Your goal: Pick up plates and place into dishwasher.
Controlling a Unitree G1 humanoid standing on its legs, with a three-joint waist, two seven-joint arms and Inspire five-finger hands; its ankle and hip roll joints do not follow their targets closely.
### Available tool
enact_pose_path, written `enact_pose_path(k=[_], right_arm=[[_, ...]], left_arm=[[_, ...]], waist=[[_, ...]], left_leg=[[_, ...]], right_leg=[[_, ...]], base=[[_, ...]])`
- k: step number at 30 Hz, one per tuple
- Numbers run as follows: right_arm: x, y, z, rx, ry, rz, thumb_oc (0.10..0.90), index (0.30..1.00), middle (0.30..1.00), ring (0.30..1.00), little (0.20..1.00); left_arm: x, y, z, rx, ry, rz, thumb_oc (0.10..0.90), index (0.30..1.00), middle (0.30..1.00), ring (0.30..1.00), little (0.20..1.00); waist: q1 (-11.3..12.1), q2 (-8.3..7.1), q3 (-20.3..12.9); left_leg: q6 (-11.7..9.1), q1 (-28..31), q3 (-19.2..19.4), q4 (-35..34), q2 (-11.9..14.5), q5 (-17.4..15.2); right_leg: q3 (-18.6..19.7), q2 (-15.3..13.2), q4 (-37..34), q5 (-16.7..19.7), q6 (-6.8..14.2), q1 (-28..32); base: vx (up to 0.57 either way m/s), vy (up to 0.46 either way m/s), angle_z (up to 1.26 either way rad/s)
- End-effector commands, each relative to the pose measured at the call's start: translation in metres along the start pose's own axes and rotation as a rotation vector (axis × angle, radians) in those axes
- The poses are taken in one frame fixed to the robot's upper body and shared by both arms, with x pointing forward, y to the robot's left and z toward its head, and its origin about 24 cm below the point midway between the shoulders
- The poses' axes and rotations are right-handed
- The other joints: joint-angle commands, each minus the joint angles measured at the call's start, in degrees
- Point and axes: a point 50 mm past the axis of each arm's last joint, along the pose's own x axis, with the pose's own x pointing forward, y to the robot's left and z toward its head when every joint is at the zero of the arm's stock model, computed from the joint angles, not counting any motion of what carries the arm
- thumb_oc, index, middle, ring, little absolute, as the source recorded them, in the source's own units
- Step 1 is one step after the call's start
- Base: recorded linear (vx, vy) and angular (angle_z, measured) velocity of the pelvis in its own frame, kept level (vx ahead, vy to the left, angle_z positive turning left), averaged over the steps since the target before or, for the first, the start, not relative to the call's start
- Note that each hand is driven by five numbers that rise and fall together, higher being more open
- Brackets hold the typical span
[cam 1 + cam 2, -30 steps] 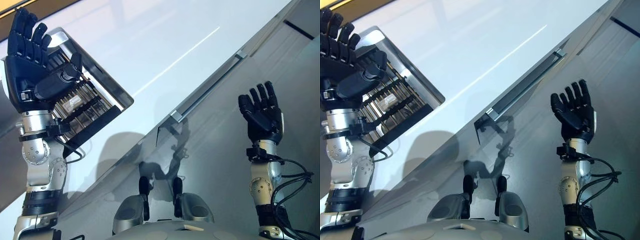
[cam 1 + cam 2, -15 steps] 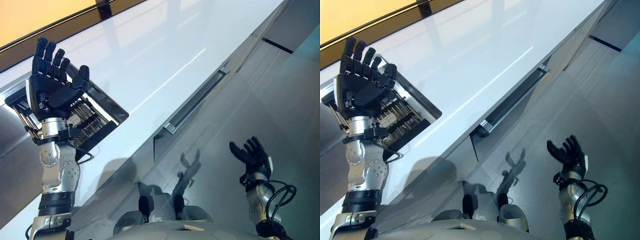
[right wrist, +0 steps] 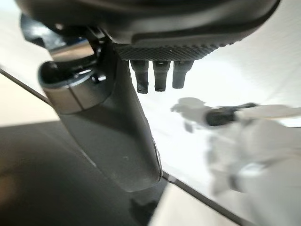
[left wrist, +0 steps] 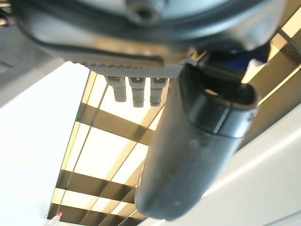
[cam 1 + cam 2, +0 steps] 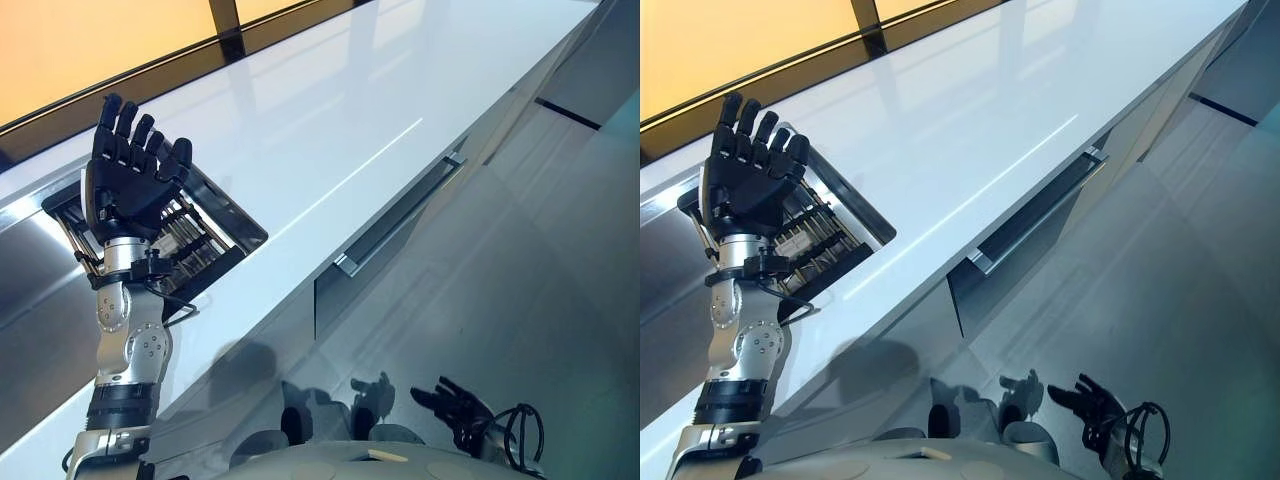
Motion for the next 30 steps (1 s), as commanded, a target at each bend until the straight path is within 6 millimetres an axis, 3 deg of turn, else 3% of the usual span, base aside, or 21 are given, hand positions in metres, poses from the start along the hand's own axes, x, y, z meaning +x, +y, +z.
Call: enact_pose_path(k=[1,11,15,20,23,27,30], right_arm=[[0.002,-0.003,0.011,-0.118,-0.013,0.031,0.800,0.900,0.900,0.900,0.900],[0.001,0.003,-0.002,-0.156,0.022,0.057,0.800,0.900,0.900,0.900,0.900],[0.001,0.003,-0.004,-0.158,0.031,0.054,0.800,0.900,0.900,0.900,0.900],[0.001,0.003,-0.004,-0.185,0.050,0.056,0.800,0.900,0.900,0.900,0.900],[0.003,0.006,-0.001,-0.208,0.045,0.067,0.800,0.900,0.900,0.900,0.900],[0.006,0.015,0.010,-0.265,0.025,0.094,0.800,0.900,0.900,0.900,0.900],[0.008,0.022,0.017,-0.350,0.018,0.115,0.800,0.900,0.900,0.900,0.900]], left_arm=[[0.027,-0.015,0.023,-0.019,-0.151,-0.045,0.800,0.900,0.900,0.900,0.900],[0.013,0.020,0.015,-0.071,-0.114,0.085,0.800,0.900,0.900,0.900,0.900],[0.014,0.016,0.020,-0.092,-0.139,0.006,0.800,0.900,0.900,0.900,0.900],[0.021,-0.035,0.034,-0.282,-0.230,-0.331,0.800,0.900,0.900,0.900,0.900],[0.021,-0.088,0.036,-0.452,-0.232,-0.611,0.800,0.900,0.900,0.900,0.900],[0.010,-0.155,0.028,-0.698,-0.133,-0.917,0.800,0.900,0.900,0.900,0.900],[0.003,-0.186,0.015,-0.753,-0.027,-1.034,0.800,0.900,0.900,0.900,0.900]], waist=[[1.2,1.05,-2.0],[1.3,1.40,-2.2],[1.3,1.46,-2.3],[1.0,1.50,-2.5],[0.3,1.47,-2.6],[-1.1,1.19,-2.9],[-2.2,0.96,-3.0]], left_leg=[[1.5,-0.1,1.5,0.3,-2.6,-5.8],[1.5,0.3,1.1,0.5,-2.8,-6.0],[1.5,0.3,1.1,0.5,-2.8,-6.0],[1.6,0.5,1.4,0.4,-2.6,-6.2],[1.6,0.9,1.6,0.1,-2.4,-6.2],[1.7,1.2,2.3,0.1,-2.2,-6.5],[1.8,1.4,3.3,0.1,-2.1,-6.8]], right_leg=[[-0.6,2.9,6.0,-3.3,1.5,-4.1],[-0.5,3.0,6.1,-3.8,1.1,-3.7],[-0.5,3.1,6.2,-4.0,1.1,-3.5],[-0.5,3.3,6.6,-4.2,1.0,-3.5],[-0.3,3.4,6.9,-4.2,1.2,-3.5],[0.5,3.7,7.1,-3.8,1.4,-3.6],[1.3,3.9,7.1,-3.6,1.6,-3.7]], base=[[0.00,0.000,0.00],[0.00,-0.001,0.02],[0.00,0.000,0.00],[0.00,0.000,0.00],[0.00,0.006,0.03],[0.00,-0.003,0.03],[0.00,-0.030,-0.09]])
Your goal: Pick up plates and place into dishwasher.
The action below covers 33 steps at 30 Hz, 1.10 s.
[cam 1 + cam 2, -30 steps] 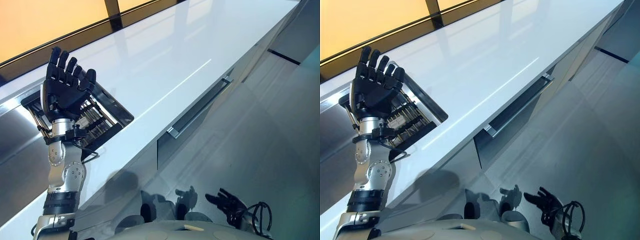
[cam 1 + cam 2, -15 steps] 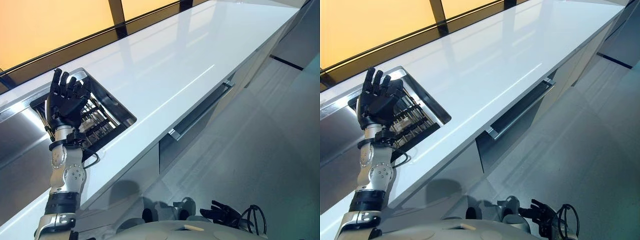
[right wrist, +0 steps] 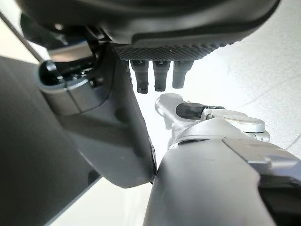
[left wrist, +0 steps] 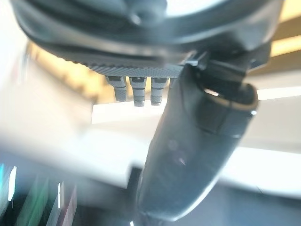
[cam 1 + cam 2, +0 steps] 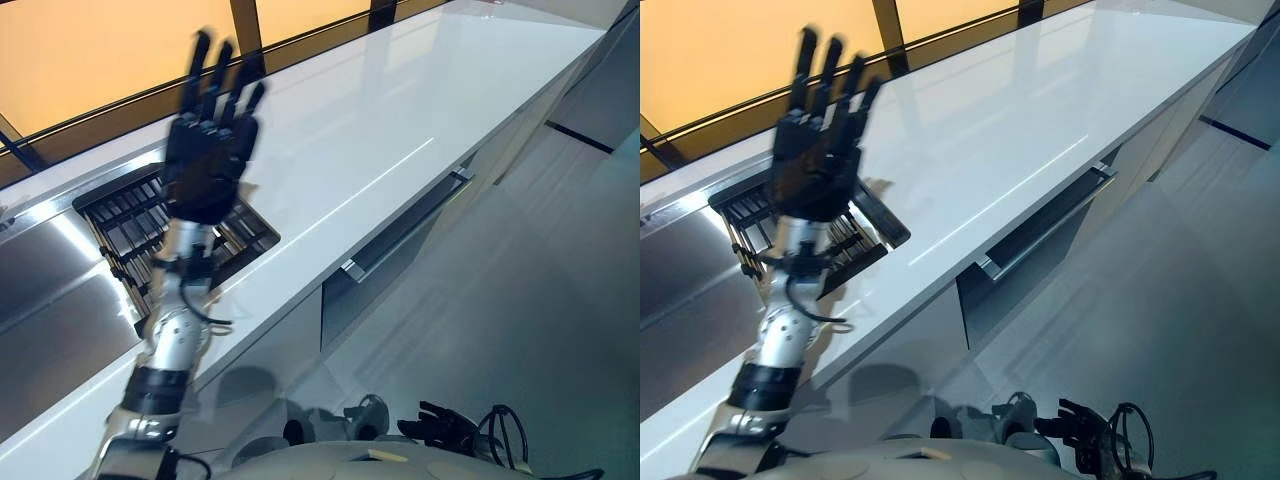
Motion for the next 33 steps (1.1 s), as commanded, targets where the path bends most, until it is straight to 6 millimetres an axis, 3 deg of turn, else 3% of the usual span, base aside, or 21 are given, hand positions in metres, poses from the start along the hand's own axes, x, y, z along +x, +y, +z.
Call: enact_pose_path(k=[1,6,10,13,16,21,24,29,33], right_arm=[[0.003,0.004,0.023,-0.147,-0.049,0.025,0.800,0.900,0.900,0.900,0.900],[0.005,0.011,0.031,-0.169,-0.071,0.036,0.800,0.900,0.900,0.900,0.900],[0.006,0.020,0.027,-0.164,-0.065,0.051,0.800,0.900,0.900,0.900,0.900],[0.006,0.025,0.024,-0.152,-0.066,0.059,0.800,0.900,0.900,0.900,0.900],[0.006,0.029,0.022,-0.134,-0.072,0.055,0.800,0.900,0.900,0.900,0.900],[0.005,0.026,0.018,-0.117,-0.077,0.039,0.800,0.900,0.900,0.900,0.900],[0.003,0.023,0.012,-0.109,-0.074,0.035,0.800,0.900,0.900,0.900,0.900],[0.001,0.018,0.004,-0.083,-0.072,0.048,0.800,0.900,0.900,0.900,0.900],[0.000,0.020,-0.001,-0.076,-0.053,0.065,0.800,0.900,0.900,0.900,0.900]], left_arm=[[0.040,-0.035,-0.014,-0.121,0.022,-0.265,0.800,0.900,0.900,0.900,0.900],[0.035,-0.049,-0.053,-0.472,0.146,-0.307,0.800,0.900,0.900,0.900,0.900],[0.019,-0.066,-0.103,-1.015,0.278,-0.212,0.800,0.900,0.900,0.900,0.900],[0.005,-0.079,-0.126,-1.344,0.374,-0.140,0.800,0.900,0.900,0.900,0.900],[-0.009,-0.087,-0.145,-1.487,0.454,-0.045,0.800,0.900,0.900,0.900,0.900],[-0.031,-0.079,-0.162,-1.479,0.512,0.160,0.800,0.900,0.900,0.900,0.900],[-0.061,-0.057,-0.179,-1.389,0.549,0.385,0.800,0.900,0.900,0.900,0.900],[-0.143,-0.021,-0.203,-1.052,0.707,0.643,0.800,0.900,0.900,0.900,0.900],[-0.211,0.021,-0.186,-0.667,0.860,0.902,0.800,0.900,0.900,0.900,0.900]], waist=[[-1.8,0.98,-1.4],[-2.8,0.76,-1.5],[-3.6,0.13,-1.4],[-3.7,-0.42,-1.3],[-3.9,-1.06,-1.1],[-4.3,-1.71,-1.0],[-4.4,-2.20,-0.9],[-4.0,-3.22,-1.1],[-3.3,-3.87,-1.4]], left_leg=[[1.9,0.5,4.3,0.1,-2.0,-7.1],[1.9,0.5,5.4,0.1,-2.0,-7.2],[2.0,0.3,6.6,0.1,-1.9,-7.2],[2.1,0.3,7.1,0.1,-1.9,-7.5],[2.2,0.1,7.5,0.1,-1.8,-7.7],[2.2,-0.3,8.3,0.1,-1.6,-7.9],[2.2,-0.8,8.8,0.3,-1.3,-7.9],[2.1,-1.3,9.2,0.4,-0.8,-7.8],[1.9,-1.2,9.6,0.7,-0.6,-7.8]], right_leg=[[2.1,3.8,6.6,-3.2,1.6,-4.8],[3.3,4.1,5.7,-2.4,1.5,-4.9],[4.6,4.1,6.0,-2.1,1.6,-5.4],[5.1,4.1,6.4,-2.1,1.6,-5.7],[5.5,4.2,6.3,-1.9,1.7,-5.9],[5.9,4.6,6.0,-1.6,1.8,-6.3],[6.3,4.9,6.0,-1.4,2.0,-6.7],[6.4,5.3,5.6,-1.1,2.3,-6.9],[5.9,5.4,5.0,-0.8,2.3,-6.5]], base=[[-0.01,-0.056,-0.22],[0.00,-0.025,-0.21],[0.00,-0.030,-0.18],[0.00,-0.041,-0.09],[-0.02,-0.043,-0.04],[-0.01,-0.016,-0.08],[-0.03,-0.026,-0.13],[-0.02,-0.058,-0.04],[0.00,-0.052,-0.07]])
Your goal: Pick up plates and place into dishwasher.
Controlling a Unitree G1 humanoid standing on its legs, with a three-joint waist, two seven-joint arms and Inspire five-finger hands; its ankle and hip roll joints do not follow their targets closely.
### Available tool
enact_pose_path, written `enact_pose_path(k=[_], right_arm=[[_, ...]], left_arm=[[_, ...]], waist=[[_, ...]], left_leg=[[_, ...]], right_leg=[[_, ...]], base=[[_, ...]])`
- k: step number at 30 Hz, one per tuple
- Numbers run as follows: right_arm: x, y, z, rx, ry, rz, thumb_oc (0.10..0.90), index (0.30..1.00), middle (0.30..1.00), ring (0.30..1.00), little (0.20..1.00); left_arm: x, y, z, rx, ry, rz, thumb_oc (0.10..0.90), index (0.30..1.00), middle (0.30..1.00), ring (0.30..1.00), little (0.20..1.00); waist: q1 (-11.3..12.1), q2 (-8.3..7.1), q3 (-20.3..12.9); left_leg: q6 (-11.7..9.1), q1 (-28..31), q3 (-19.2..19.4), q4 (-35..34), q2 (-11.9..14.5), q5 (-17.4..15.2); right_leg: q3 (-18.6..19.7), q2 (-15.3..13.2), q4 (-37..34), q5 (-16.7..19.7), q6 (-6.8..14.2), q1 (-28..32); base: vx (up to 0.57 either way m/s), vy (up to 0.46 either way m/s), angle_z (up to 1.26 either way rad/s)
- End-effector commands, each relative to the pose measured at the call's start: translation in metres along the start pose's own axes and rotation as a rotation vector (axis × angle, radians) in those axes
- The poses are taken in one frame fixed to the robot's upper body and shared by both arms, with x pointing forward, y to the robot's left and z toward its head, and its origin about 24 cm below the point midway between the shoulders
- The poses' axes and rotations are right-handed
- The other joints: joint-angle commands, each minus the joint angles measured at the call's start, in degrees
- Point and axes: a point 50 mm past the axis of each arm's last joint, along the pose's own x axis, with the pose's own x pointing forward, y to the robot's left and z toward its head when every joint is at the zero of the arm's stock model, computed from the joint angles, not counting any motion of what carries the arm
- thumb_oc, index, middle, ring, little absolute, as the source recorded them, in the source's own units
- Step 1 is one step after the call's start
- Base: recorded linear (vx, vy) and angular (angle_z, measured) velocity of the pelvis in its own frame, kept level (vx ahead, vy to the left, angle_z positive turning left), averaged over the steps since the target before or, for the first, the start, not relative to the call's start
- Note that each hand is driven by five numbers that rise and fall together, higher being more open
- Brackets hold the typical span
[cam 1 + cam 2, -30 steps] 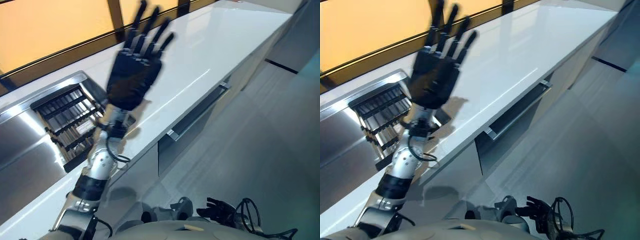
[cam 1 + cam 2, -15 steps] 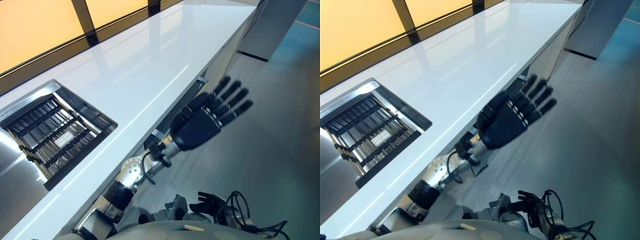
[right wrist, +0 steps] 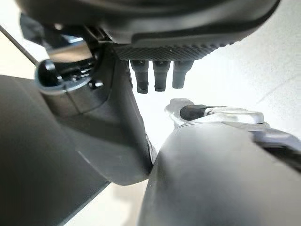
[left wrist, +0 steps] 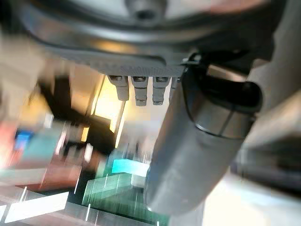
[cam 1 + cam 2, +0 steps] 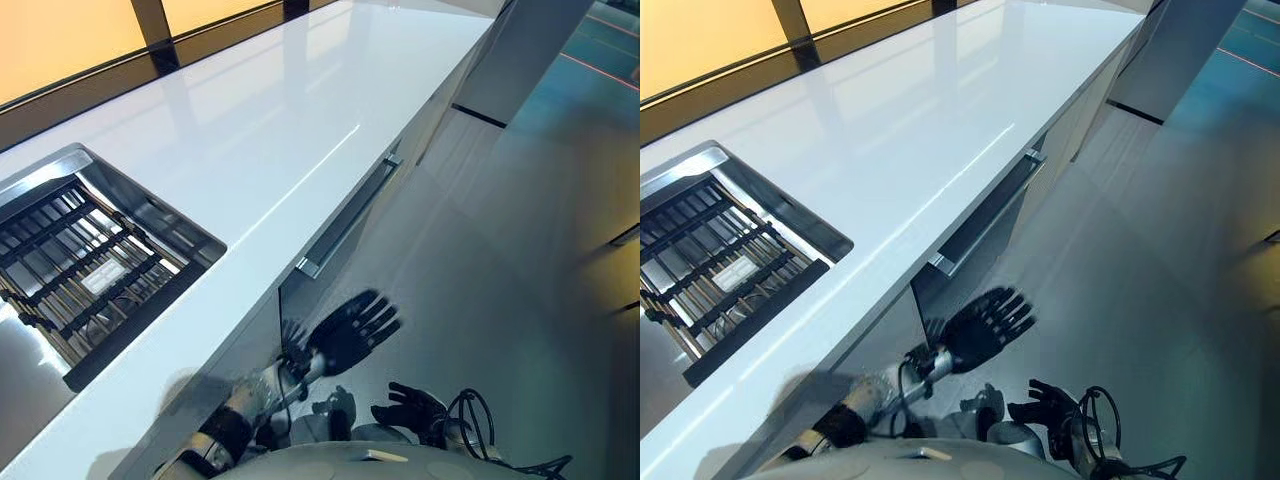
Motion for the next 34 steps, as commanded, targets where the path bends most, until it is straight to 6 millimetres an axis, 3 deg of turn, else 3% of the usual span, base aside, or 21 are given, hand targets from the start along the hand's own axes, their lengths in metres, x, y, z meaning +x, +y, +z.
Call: enact_pose_path(k=[1,6,14,19,25,34], right_arm=[[-0.006,-0.014,-0.011,-0.029,0.027,-0.017,0.800,0.900,0.900,0.900,0.900],[-0.005,-0.015,-0.009,-0.032,0.047,-0.011,0.800,0.900,0.900,0.900,0.900],[-0.003,-0.014,-0.007,-0.047,0.059,-0.007,0.800,0.900,0.900,0.900,0.900],[-0.005,-0.019,-0.010,-0.069,0.072,-0.016,0.800,0.900,0.900,0.900,0.900],[-0.006,-0.028,-0.010,-0.083,0.088,-0.032,0.800,0.900,0.900,0.900,0.900],[-0.005,-0.031,-0.005,-0.095,0.090,-0.036,0.800,0.900,0.900,0.900,0.900]], left_arm=[[0.016,-0.020,0.006,0.174,-0.061,-0.085,0.800,0.900,0.900,0.900,0.900],[-0.011,0.026,0.032,0.279,-0.151,0.222,0.800,0.900,0.900,0.900,0.900],[-0.062,0.087,0.042,0.416,-0.181,0.628,0.800,0.900,0.900,0.900,0.900],[-0.084,0.105,0.037,0.486,-0.126,0.747,0.800,0.900,0.900,0.900,0.900],[-0.105,0.122,0.025,0.446,-0.068,0.803,0.800,0.900,0.900,0.900,0.900],[-0.113,0.128,0.015,0.466,-0.045,0.832,0.800,0.900,0.900,0.900,0.900]], waist=[[1.0,1.64,-0.3],[2.1,2.54,-0.3],[3.3,4.45,-0.2],[4.1,5.93,-0.3],[5.4,7.58,-0.2],[7.4,8.43,0.2]], left_leg=[[2.2,0.5,2.5,0.7,-1.8,-6.7],[2.0,0.3,2.0,1.0,-1.8,-6.3],[1.8,0.7,-0.4,0.9,-2.2,-5.7],[1.3,0.7,-1.9,1.2,-2.4,-5.4],[0.9,0.2,-3.7,1.6,-2.9,-5.1],[0.9,-0.7,-5.8,1.2,-3.5,-4.4]], right_leg=[[-0.8,4.2,4.2,-2.0,2.5,-1.4],[-2.4,4.0,4.5,-2.7,2.2,-1.3],[-5.4,3.4,6.6,-5.2,1.2,-0.7],[-7.1,3.2,6.6,-6.1,0.6,0.3],[-8.7,3.0,6.1,-6.7,-0.1,0.7],[-11.0,2.4,6.0,-7.1,-0.4,0.8]], base=[[0.01,-0.028,-0.08],[0.00,0.000,0.00],[0.03,0.012,0.12],[0.02,0.026,0.24],[0.00,0.038,0.10],[0.00,0.018,0.18]])
